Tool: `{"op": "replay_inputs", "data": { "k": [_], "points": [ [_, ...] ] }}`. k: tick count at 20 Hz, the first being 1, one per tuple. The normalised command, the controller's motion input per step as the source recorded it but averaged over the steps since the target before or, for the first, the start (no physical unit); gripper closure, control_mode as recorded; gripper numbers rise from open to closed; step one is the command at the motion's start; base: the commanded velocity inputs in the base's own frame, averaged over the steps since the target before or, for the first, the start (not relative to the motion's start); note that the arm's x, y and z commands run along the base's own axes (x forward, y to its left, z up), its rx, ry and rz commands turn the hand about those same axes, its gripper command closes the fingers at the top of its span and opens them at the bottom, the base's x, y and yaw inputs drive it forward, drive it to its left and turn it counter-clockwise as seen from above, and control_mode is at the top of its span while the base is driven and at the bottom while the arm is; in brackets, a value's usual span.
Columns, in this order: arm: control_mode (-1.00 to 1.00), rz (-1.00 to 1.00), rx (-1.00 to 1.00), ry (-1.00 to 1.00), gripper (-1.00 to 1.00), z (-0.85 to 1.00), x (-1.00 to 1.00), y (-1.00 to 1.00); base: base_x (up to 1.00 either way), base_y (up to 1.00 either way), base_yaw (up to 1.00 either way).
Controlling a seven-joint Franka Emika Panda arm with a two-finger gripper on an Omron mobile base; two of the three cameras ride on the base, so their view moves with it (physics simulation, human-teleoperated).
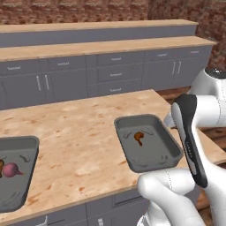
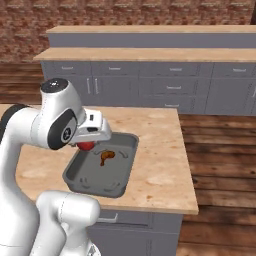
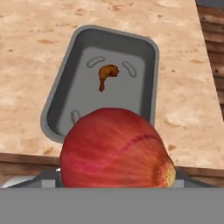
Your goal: Place one onion and one chicken drumstick in each tupperware on the nearby counter, to pack two identical lunches.
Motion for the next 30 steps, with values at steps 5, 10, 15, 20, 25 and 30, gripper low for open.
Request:
{"op": "replay_inputs", "data": {
  "k": [5, 10, 15, 20, 25, 30],
  "points": [
    [-1.00, 0.00, 0.00, 0.11, 1.00, -0.49, 0.34, -0.03, 0.00, 0.00, 0.00],
    [-1.00, 0.00, 0.00, 0.07, 1.00, -0.62, 0.43, 0.00, 0.00, 0.00, 0.00],
    [-1.00, 0.00, 0.00, 0.01, 1.00, -0.58, 0.43, 0.00, 0.00, 0.00, 0.00],
    [-1.00, 0.00, 0.00, 0.00, 1.00, -0.55, 0.37, 0.00, 0.00, 0.00, 0.00],
    [-1.00, 0.00, 0.00, 0.00, 1.00, -0.48, 0.33, 0.00, 0.00, 0.00, 0.00],
    [-1.00, 0.00, 0.00, 0.00, 1.00, -0.45, 0.33, 0.00, 0.00, 0.00, 0.00]
  ]
}}
